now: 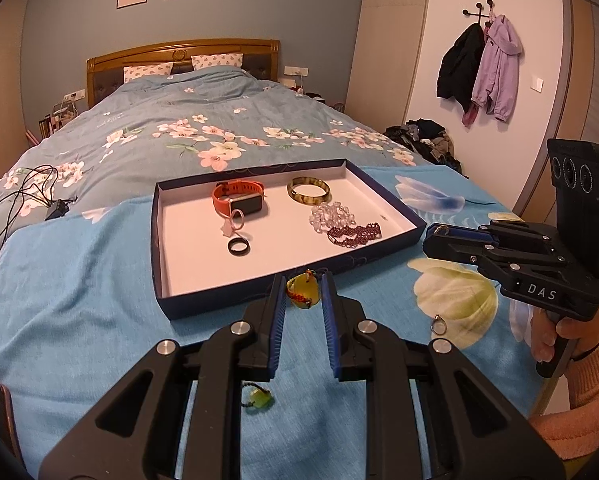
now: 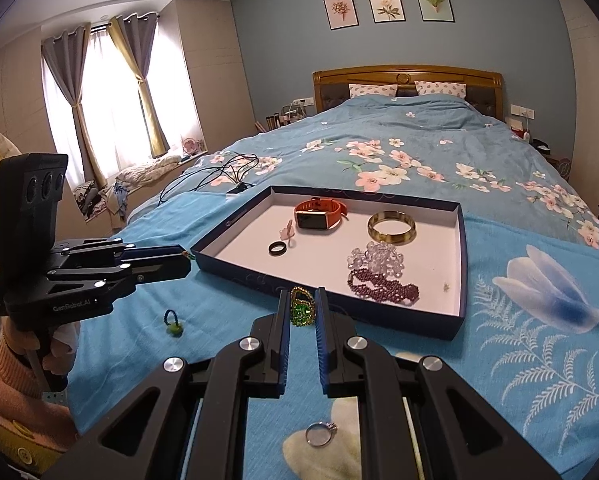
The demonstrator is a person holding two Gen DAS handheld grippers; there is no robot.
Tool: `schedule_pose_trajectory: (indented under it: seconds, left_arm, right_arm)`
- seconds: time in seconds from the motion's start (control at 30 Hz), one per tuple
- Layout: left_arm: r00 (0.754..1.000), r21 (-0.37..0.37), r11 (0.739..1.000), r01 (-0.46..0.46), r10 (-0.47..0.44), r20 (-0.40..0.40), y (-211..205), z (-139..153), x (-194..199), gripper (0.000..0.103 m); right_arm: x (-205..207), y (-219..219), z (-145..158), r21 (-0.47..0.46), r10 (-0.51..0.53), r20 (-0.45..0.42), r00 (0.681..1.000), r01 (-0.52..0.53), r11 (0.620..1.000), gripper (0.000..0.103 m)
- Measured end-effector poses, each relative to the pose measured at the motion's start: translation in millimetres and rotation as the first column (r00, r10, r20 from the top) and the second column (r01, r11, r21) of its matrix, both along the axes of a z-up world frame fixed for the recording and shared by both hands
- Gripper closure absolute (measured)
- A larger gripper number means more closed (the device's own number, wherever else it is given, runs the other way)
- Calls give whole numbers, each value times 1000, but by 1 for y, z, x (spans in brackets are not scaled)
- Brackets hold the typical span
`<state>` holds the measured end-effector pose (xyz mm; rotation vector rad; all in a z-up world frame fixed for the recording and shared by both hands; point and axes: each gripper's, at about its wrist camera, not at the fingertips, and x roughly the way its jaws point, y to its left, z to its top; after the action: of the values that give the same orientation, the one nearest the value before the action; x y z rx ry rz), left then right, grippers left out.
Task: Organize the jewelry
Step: 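Carry the green-stone ring with the right tool over the box while the left tool carries the yellow-stone ring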
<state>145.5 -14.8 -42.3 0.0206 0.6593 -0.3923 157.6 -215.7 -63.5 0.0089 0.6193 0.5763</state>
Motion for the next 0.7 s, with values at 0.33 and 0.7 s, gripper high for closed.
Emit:
schedule_pose_trajectory:
  seconds: [0.33, 0.7]
  left_arm:
    - [1000, 7, 1000, -10, 10, 19, 2, 6, 13, 85]
    - [999, 3, 999, -32, 32, 32, 2, 10, 23, 85]
  right_arm:
    - [14, -4, 7, -8, -23, 21, 1000, 23, 1000, 93]
    - [25, -6, 12, 1, -40, 40, 998, 40, 999, 93]
